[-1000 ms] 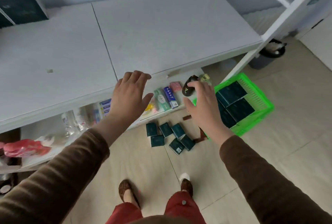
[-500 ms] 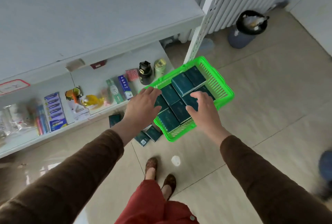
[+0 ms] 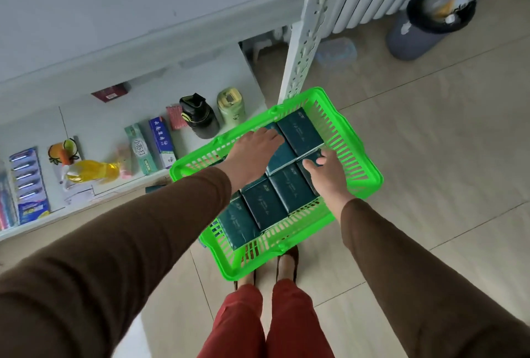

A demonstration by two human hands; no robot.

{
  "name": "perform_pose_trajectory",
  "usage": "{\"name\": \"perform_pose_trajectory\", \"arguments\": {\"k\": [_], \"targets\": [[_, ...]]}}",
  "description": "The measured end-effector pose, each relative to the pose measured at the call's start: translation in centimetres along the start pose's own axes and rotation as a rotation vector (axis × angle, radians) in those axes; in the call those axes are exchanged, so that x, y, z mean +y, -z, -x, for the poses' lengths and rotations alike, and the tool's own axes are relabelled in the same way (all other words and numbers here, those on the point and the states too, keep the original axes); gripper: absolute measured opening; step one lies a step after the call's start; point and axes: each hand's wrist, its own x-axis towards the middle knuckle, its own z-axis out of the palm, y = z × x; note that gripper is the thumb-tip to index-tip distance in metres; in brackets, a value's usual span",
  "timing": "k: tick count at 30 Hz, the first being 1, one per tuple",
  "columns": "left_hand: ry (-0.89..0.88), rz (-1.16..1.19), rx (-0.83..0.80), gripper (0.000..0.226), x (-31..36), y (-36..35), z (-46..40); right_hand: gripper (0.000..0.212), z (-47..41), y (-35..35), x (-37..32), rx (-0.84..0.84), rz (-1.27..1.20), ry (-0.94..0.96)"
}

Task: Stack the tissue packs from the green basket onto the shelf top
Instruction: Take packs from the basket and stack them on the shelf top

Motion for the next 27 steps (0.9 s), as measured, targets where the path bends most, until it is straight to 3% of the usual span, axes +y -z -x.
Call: {"name": "perform_pose_trajectory", "arguments": {"k": [6, 12, 17, 19, 21, 25, 27], "targets": [[-0.117, -0.186, -0.06, 0.069, -1.0, -5.0, -5.3, 0.073, -7.3, -2.6, 2.0, -0.055, -0.424, -0.314], [-0.098, -0.313, -0.077, 0.089, -1.8, -6.8, -5.6, 0.064, -9.7, -4.7, 1.4, -0.044, -0.707, -0.431], [-0.026, -0.33, -0.051, 0.067, -0.8, -6.4, -3.0, 0.033, -10.0, -2.8, 0.5, -0.099, -0.773, -0.499], [0.04, -0.263, 0.0, 0.065, -0.8, -5.6, -1.3, 0.025, -9.4, -1.5, -0.1, -0.053, -0.711, -0.455], [0.13, -0.199, 0.037, 0.066, -0.8, -3.9, 1.3, 0.034, -7.0, -0.4, -0.9, 0.006, -0.608, -0.346], [0.294, -0.067, 0.145, 0.059, -1.6, 1.6, 8.7, 0.049, 1.3, 0.8, -3.9, 0.003, -0.417, 0.087], [0.362, -0.017, 0.186, 0.056, -2.5, 4.9, 13.2, 0.046, 6.4, 0.8, -6.5, -0.055, -0.355, 0.24]]}}
